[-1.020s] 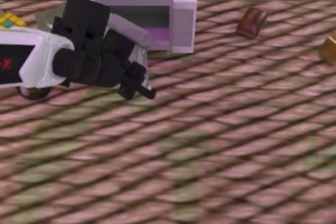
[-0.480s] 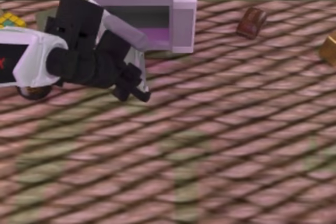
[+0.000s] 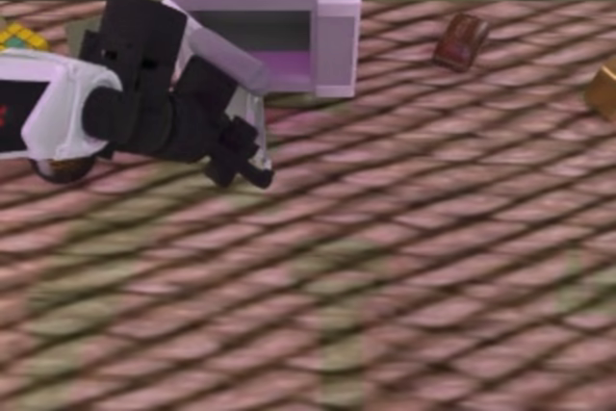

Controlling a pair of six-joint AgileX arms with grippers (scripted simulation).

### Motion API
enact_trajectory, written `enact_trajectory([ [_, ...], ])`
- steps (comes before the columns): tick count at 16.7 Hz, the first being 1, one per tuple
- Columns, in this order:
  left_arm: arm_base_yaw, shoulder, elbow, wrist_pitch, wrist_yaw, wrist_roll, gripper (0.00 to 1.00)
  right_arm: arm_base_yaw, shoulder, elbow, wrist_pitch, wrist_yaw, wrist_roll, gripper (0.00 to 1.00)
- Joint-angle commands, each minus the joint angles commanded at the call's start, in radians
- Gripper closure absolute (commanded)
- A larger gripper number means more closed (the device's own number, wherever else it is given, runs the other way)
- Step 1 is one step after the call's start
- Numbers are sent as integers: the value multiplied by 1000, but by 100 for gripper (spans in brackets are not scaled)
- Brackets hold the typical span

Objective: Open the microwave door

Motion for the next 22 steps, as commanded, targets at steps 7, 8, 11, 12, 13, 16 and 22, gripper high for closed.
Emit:
enact_trajectory([
  [7, 0, 0, 0, 0, 0, 0, 100, 0, 0, 0, 0, 0, 0, 0],
  [8, 0, 0, 0, 0, 0, 0, 100, 0, 0, 0, 0, 0, 0, 0],
  [11, 0, 0, 0, 0, 0, 0, 100, 0, 0, 0, 0, 0, 0, 0],
  [12, 0, 0, 0, 0, 0, 0, 100, 0, 0, 0, 0, 0, 0, 0],
  [13, 0, 0, 0, 0, 0, 0, 100, 0, 0, 0, 0, 0, 0, 0],
  [16, 0, 0, 0, 0, 0, 0, 100, 0, 0, 0, 0, 0, 0, 0],
  [22, 4, -2, -5, -8, 20, 18, 100, 0, 0, 0, 0, 0, 0, 0],
])
